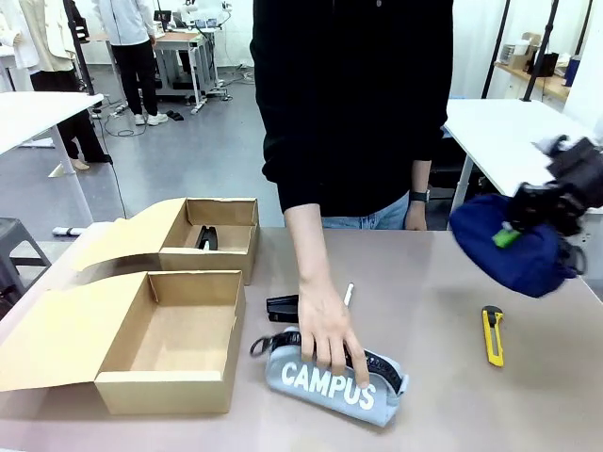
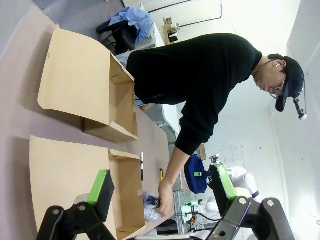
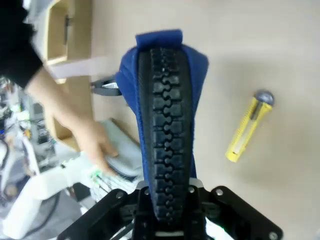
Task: Place items inside the box.
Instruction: Pick up a Pencil pouch or Stapler and place it inside the Mailer Box closest to the robot.
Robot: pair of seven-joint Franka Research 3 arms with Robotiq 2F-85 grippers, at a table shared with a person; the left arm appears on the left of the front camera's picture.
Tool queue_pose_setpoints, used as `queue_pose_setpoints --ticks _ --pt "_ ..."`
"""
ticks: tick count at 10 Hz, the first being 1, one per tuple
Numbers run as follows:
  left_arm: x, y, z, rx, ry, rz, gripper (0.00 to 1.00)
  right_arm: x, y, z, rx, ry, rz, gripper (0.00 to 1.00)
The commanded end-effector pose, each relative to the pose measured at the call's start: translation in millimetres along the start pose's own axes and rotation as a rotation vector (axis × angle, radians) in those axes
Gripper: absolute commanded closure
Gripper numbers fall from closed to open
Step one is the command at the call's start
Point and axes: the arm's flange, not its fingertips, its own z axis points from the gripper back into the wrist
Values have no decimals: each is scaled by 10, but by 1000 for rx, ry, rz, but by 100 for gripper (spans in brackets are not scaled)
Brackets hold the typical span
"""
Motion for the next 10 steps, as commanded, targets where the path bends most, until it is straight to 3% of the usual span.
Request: queue_pose_setpoints --ticks 1,3,5,7,10 --pt "-3 2 -11 -24 -12 -20 0 -345 -408 289 24 -78 -122 92" --pt "-3 2 -11 -24 -12 -20 0 -364 -474 257 32 -107 -139 92" --pt "-3 2 -11 -24 -12 -20 0 -256 -278 159 -3 -90 -78 92" --pt "-3 2 -11 -24 -12 -20 0 -159 241 -92 -41 -76 16 92" --pt "-3 2 -11 -24 -12 -20 0 -185 1417 -714 -131 15 166 92"
